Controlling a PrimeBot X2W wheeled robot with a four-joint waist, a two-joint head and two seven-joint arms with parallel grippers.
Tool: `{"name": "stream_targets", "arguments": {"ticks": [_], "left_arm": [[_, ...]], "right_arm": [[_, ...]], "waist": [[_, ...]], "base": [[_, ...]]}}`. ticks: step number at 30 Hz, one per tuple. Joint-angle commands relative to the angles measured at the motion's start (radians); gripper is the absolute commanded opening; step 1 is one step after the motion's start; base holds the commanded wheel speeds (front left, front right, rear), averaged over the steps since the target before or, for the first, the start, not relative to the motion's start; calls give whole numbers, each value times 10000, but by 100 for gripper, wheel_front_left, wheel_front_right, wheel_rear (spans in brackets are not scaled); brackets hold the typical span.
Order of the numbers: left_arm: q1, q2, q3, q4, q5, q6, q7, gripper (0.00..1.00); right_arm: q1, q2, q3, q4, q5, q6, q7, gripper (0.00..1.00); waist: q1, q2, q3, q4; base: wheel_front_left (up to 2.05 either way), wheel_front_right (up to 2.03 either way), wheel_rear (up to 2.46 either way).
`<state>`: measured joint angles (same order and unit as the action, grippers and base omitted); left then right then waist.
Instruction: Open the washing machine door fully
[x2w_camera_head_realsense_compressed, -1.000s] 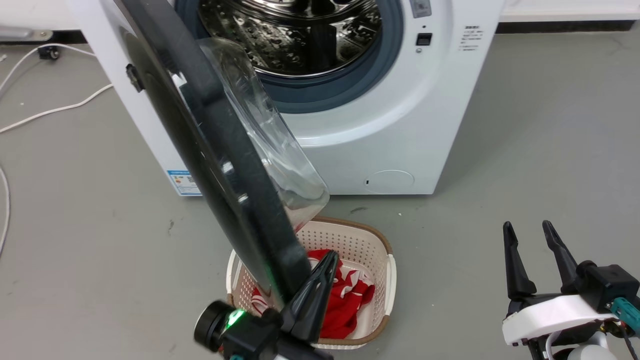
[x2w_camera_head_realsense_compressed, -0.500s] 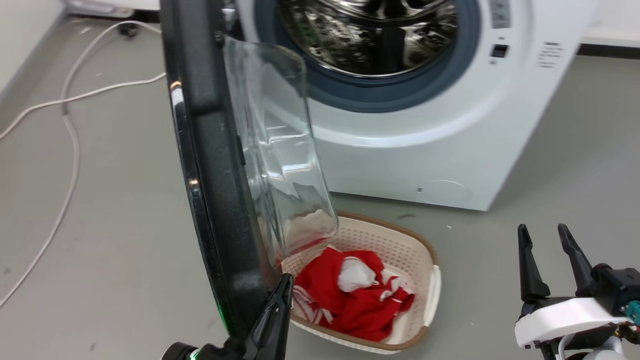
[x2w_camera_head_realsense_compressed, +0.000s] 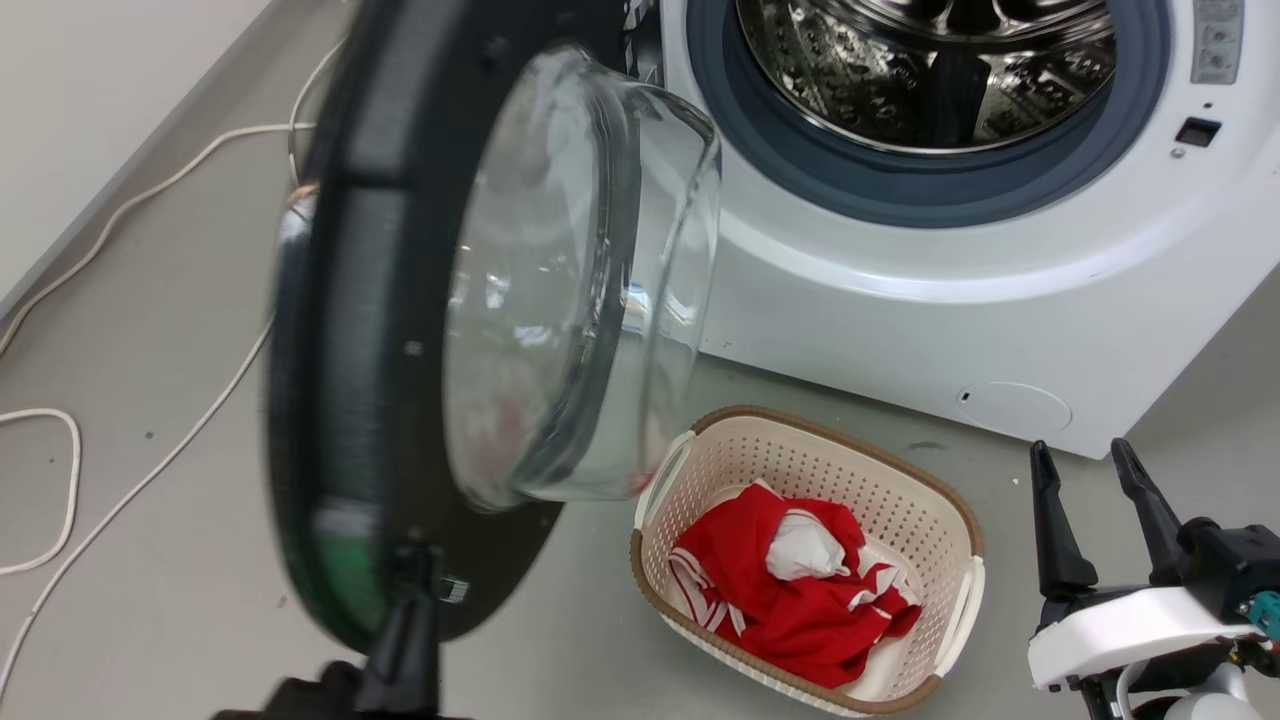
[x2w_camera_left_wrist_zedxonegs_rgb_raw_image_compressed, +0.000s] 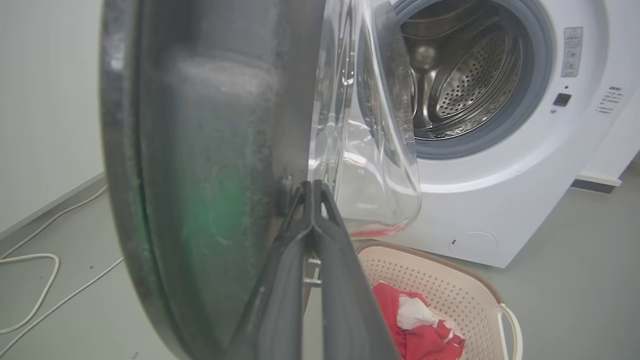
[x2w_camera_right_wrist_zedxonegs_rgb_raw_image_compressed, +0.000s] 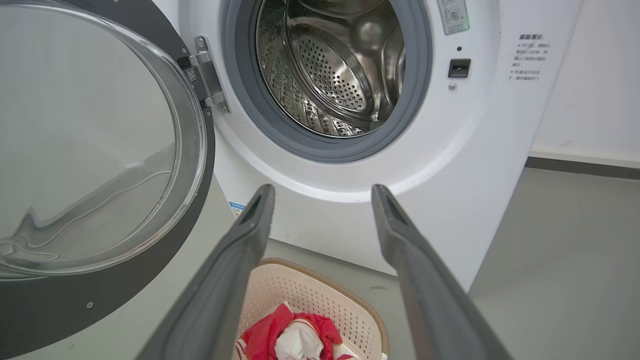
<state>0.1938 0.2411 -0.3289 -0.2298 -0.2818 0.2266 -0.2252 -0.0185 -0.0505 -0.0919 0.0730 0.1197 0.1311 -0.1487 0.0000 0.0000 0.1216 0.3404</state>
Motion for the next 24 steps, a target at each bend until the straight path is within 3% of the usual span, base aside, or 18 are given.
{"name": "stream_targets", "arguments": {"ticks": [1, 7, 16, 24], "left_arm": [[-172, 120, 343, 298, -148, 103, -74, 0], [-625, 375, 1606, 1142, -747, 71, -303, 0], [-1824, 960, 3380, 2520, -1397, -536, -410, 0], [-2537, 1111, 5003, 3494, -1336, -932, -417, 0]], "right_arm": [[-112, 4, 5, -23, -128, -7, 46, 100], [-248, 6, 133, 18, -152, -7, 135, 100], [-410, 7, 97, -129, -187, -7, 302, 100], [-499, 6, 58, -280, -170, -7, 332, 100]], "waist": [[0, 0, 93, 60], [0, 0, 200, -31], [0, 0, 489, -322], [0, 0, 820, -678]], "base": [[0, 0, 0], [0, 0, 0], [0, 0, 0], [0, 0, 0]]}}
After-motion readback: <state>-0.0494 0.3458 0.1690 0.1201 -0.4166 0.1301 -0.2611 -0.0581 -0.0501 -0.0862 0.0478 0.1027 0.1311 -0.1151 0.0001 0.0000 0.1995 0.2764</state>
